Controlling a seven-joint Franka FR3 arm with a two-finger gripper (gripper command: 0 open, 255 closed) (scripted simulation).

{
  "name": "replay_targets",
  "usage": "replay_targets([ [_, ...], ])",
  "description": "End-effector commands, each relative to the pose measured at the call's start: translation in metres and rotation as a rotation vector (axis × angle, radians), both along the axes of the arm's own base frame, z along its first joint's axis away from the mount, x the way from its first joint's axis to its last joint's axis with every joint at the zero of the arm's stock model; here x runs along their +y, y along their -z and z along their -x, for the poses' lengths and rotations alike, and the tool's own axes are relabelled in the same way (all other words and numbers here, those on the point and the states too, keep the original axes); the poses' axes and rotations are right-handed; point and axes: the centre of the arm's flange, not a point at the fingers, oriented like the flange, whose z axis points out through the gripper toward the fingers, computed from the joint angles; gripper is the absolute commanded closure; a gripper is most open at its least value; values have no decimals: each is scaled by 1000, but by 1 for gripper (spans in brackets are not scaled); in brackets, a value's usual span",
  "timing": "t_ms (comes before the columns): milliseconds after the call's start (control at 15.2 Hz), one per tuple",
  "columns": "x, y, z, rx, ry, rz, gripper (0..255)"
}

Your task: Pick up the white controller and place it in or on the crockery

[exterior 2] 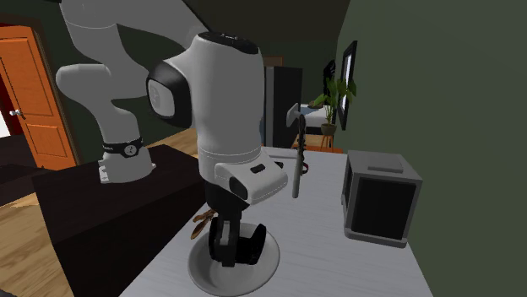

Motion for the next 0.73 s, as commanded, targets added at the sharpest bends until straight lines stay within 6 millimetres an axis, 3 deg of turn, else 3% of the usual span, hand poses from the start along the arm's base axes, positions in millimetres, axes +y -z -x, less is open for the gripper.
replay_targets([
  [0,0,10,1,-1,0,0,255],
  [462,0,10,1,-1,0,0,255],
  [528,0,10,1,-1,0,0,0],
  [660,0,10,1,-1,0,0,0],
])
